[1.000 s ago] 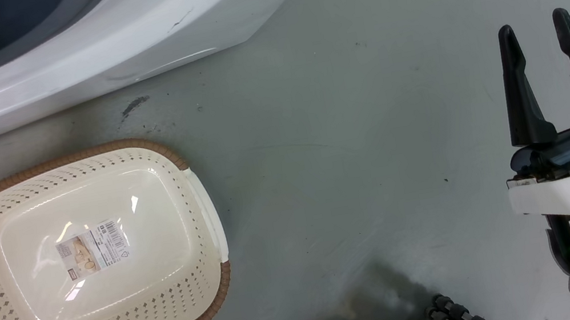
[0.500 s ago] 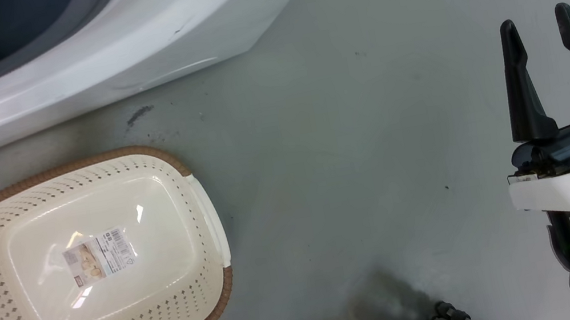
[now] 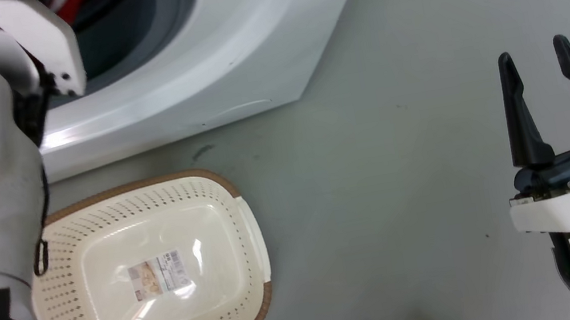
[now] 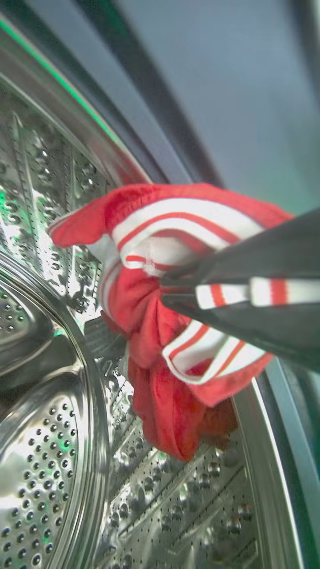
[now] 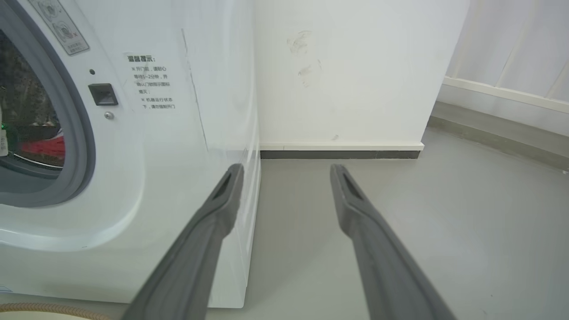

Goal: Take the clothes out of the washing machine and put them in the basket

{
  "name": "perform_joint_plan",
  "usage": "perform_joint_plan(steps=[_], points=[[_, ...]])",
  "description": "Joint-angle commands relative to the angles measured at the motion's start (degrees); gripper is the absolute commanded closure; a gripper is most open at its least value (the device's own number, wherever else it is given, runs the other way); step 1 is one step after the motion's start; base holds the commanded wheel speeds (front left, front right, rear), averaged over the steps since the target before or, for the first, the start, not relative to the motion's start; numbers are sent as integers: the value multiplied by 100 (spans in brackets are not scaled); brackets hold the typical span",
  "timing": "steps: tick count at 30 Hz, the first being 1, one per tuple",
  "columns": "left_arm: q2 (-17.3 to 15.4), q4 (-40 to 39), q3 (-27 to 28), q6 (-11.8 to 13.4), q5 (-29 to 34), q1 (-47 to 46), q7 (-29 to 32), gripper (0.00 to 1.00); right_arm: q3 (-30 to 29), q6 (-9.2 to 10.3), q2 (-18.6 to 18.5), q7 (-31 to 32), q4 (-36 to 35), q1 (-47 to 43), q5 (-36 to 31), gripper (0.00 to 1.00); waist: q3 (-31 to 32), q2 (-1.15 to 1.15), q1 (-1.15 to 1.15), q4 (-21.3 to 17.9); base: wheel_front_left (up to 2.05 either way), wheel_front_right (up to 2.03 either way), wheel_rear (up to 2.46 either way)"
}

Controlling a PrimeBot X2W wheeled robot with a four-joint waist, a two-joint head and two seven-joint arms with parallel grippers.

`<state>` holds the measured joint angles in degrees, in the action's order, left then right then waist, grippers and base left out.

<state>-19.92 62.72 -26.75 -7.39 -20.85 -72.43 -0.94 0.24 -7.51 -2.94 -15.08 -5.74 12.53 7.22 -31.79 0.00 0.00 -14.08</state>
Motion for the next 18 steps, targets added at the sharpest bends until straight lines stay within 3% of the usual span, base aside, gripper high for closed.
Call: perform_joint_plan(steps=[1,10,18], points=[[54,-53,-17,-1,-86,186,-147,100,-10,4,11,-14,9,-100,-56,0,298,0,0,232,0,0,0],[228,-325,-256,0,-339,1203,-1073,100,14,4,8,-14,108,-515,-298,0,1081,0,0,595,0,0,0],[292,-968,-228,76,-457,2094,-1396,100,4,4,8,-14,170,-893,-435,0,1759,0,0,918,0,0,0]])
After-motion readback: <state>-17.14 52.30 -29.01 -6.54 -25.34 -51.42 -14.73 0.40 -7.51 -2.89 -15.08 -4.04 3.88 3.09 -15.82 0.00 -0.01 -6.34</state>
